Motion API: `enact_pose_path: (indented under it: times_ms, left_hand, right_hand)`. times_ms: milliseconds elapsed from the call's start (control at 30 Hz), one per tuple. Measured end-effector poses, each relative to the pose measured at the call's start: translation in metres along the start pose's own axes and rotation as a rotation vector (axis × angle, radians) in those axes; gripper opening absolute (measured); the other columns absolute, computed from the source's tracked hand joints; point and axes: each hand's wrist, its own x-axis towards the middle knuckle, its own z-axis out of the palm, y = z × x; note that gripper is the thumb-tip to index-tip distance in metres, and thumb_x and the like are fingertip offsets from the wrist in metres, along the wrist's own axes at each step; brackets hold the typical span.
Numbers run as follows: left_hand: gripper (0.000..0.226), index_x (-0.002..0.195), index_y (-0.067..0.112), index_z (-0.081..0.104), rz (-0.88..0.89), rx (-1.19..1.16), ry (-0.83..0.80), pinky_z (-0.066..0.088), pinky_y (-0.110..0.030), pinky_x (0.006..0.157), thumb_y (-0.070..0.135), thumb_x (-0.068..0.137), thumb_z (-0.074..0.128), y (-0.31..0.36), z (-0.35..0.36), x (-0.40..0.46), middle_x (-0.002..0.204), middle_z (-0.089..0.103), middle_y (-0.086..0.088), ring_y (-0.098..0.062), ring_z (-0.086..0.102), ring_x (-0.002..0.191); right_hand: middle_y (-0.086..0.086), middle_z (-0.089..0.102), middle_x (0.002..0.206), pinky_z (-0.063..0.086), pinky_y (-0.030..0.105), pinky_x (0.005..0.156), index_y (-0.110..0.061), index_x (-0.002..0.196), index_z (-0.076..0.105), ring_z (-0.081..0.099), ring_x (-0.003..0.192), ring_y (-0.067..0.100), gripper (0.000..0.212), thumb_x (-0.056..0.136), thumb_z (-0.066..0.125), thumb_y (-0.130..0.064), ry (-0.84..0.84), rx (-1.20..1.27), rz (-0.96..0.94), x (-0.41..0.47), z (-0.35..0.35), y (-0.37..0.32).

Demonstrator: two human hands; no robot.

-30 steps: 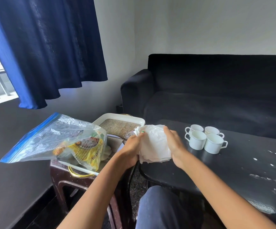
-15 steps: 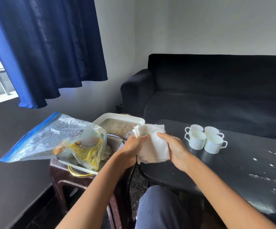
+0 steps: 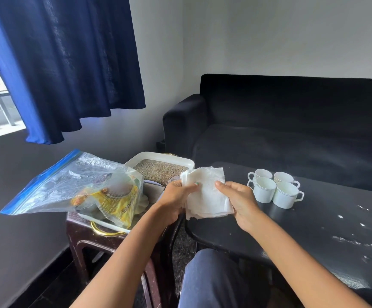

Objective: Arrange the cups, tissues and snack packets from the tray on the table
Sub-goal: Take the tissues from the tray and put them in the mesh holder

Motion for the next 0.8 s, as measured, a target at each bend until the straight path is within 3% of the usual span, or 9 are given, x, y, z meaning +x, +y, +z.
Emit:
enact_pose_path:
  times_ms: [133, 200, 333, 500, 600, 667, 733, 800]
  left_hand:
    - [0.015, 0.079, 0.010, 0.068, 0.018, 0.033, 0.001, 0.055, -0.032, 0.040, 0.007, 0.091, 0.059, 0.000, 0.001, -0.002, 0.061, 0.072, -0.001, -0.014, 0.069, 0.052]
    - [0.013, 0.082, 0.009, 0.069, 0.009, 0.041, -0.004, 0.056, -0.033, 0.042, 0.007, 0.091, 0.060, -0.001, 0.004, -0.004, 0.064, 0.073, -0.002, -0.016, 0.070, 0.055]
    - [0.011, 0.095, 0.003, 0.070, -0.031, 0.081, 0.000, 0.059, -0.036, 0.051, 0.010, 0.087, 0.067, -0.001, 0.016, -0.009, 0.081, 0.075, -0.012, -0.023, 0.072, 0.069]
    - [0.017, 0.096, -0.003, 0.069, 0.023, 0.303, -0.014, 0.059, -0.031, 0.050, 0.008, 0.084, 0.070, -0.006, 0.034, -0.017, 0.071, 0.073, -0.009, -0.018, 0.070, 0.055]
    - [0.013, 0.091, -0.002, 0.069, 0.110, 0.378, 0.037, 0.061, -0.039, 0.061, 0.010, 0.085, 0.070, -0.007, 0.047, -0.014, 0.077, 0.073, -0.013, -0.021, 0.071, 0.061]
    - [0.010, 0.086, 0.002, 0.071, 0.171, 0.442, 0.075, 0.060, -0.045, 0.070, 0.011, 0.084, 0.070, -0.010, 0.060, -0.013, 0.080, 0.074, -0.018, -0.030, 0.072, 0.072]
    - [0.010, 0.081, 0.005, 0.072, 0.237, 0.513, 0.100, 0.058, -0.041, 0.069, 0.014, 0.084, 0.069, -0.016, 0.074, -0.012, 0.077, 0.074, -0.018, -0.029, 0.072, 0.071]
    - [0.014, 0.077, 0.006, 0.072, 0.292, 0.587, 0.127, 0.053, -0.027, 0.059, 0.017, 0.085, 0.068, -0.024, 0.092, -0.012, 0.069, 0.073, -0.015, -0.018, 0.067, 0.058]
  right_hand:
    - [0.014, 0.073, 0.091, 0.056, 0.037, 0.073, -0.005, 0.090, 0.070, 0.069, 0.084, 0.027, 0.014, 0.079, 0.073, -0.012, -0.108, -0.061, 0.028, -0.005, -0.007, -0.004]
    - [0.009, 0.073, 0.084, 0.055, 0.033, 0.066, -0.009, 0.083, 0.070, 0.069, 0.079, 0.025, 0.006, 0.078, 0.073, -0.008, -0.069, -0.102, 0.009, -0.007, -0.011, -0.005]
    - [0.007, 0.072, 0.079, 0.050, 0.026, 0.059, -0.014, 0.076, 0.068, 0.068, 0.074, 0.022, 0.010, 0.077, 0.073, -0.005, 0.031, -0.118, -0.052, -0.012, -0.021, -0.008]
    - [-0.003, 0.070, 0.067, 0.046, 0.015, 0.050, -0.013, 0.073, 0.067, 0.065, 0.060, 0.006, 0.012, 0.078, 0.072, -0.002, 0.027, -0.162, -0.139, -0.022, -0.047, -0.018]
    - [-0.008, 0.064, 0.057, 0.042, 0.010, 0.044, -0.012, 0.064, 0.063, 0.058, 0.047, -0.002, 0.019, 0.076, 0.072, -0.001, 0.028, -0.270, -0.157, -0.028, -0.065, -0.028]
    - [-0.001, 0.054, 0.055, 0.036, 0.015, 0.045, -0.006, 0.059, 0.054, 0.050, 0.046, 0.007, 0.024, 0.074, 0.072, -0.001, 0.068, -0.348, -0.177, -0.032, -0.077, -0.032]
    - [0.004, 0.036, 0.056, 0.023, 0.025, 0.049, -0.009, 0.057, 0.045, 0.033, 0.053, 0.015, 0.032, 0.073, 0.071, -0.001, 0.112, -0.405, -0.214, -0.035, -0.087, -0.033]
    - [0.002, 0.025, 0.055, 0.015, 0.029, 0.052, -0.014, 0.053, 0.035, 0.022, 0.055, 0.015, 0.041, 0.071, 0.069, -0.001, 0.167, -0.442, -0.251, -0.037, -0.098, -0.034]
